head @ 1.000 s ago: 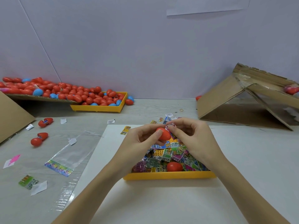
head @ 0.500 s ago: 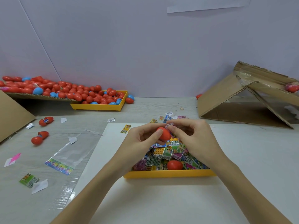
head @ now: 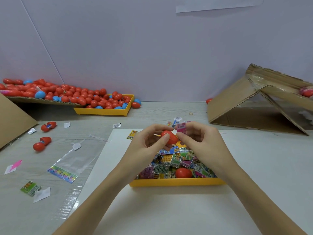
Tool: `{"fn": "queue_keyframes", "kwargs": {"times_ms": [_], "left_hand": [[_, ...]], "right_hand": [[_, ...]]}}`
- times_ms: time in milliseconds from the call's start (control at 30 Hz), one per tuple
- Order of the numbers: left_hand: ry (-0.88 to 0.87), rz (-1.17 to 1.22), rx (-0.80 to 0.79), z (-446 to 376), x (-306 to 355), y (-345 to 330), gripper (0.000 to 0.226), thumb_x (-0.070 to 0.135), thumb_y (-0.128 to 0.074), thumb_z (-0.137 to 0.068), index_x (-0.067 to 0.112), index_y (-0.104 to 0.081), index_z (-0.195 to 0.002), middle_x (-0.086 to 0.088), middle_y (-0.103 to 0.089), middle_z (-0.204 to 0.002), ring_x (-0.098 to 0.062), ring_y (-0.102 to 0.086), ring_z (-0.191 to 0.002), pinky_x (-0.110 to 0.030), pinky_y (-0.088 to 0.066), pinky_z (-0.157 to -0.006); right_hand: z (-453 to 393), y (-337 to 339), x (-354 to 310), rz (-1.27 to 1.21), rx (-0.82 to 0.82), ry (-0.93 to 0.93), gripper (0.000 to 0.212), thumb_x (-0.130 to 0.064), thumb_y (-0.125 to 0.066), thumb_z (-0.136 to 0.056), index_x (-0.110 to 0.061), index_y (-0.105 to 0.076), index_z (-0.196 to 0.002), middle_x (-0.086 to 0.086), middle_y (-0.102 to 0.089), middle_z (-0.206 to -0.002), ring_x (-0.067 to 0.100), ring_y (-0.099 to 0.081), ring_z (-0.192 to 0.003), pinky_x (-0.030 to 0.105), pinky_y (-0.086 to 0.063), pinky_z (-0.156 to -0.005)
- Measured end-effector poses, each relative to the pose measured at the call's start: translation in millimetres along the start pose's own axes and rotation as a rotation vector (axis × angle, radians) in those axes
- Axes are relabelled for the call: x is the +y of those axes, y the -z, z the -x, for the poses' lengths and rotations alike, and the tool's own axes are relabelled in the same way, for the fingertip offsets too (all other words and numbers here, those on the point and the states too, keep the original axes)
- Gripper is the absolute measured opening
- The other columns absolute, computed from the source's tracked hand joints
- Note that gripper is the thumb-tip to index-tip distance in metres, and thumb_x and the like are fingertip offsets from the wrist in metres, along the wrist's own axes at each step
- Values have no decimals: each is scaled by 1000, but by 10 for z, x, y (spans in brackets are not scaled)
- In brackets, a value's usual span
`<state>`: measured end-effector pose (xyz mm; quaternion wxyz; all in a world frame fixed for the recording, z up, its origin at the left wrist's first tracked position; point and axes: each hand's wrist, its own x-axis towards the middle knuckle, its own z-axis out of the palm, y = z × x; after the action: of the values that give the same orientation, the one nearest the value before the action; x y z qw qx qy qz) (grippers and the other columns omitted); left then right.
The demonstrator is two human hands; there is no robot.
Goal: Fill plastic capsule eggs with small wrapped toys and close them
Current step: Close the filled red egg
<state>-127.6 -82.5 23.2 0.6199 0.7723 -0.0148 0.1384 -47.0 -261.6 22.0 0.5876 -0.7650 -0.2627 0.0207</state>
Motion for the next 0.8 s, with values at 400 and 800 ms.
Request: {"fn": "queue_keyframes", "kwargs": {"times_ms": [400,800], "left_hand": [[0,164,-35,-1,5,24,28,25,-56,-100,12,-70,-120,-13,-73,-103,-21,-71,-84,-29,-58,-85],[5,102,-39,6,41,29,31,29,-55,-99,14,-71,-122,-7,-73,-107,-18,-72,-88,-28,-58,-86]], "right_hand": [[-2,47,-46,-433,-221,-222,32,-31,-70,-90,0,-77,-97,8,-72,-81,11,-62,-69,18,-51,-61],[23,36,-81,-215,-220,-155,27,-39,-70,-89,-15,-79,-96,3,-78,-82,9,-68,-71,18,-56,-67]]}}
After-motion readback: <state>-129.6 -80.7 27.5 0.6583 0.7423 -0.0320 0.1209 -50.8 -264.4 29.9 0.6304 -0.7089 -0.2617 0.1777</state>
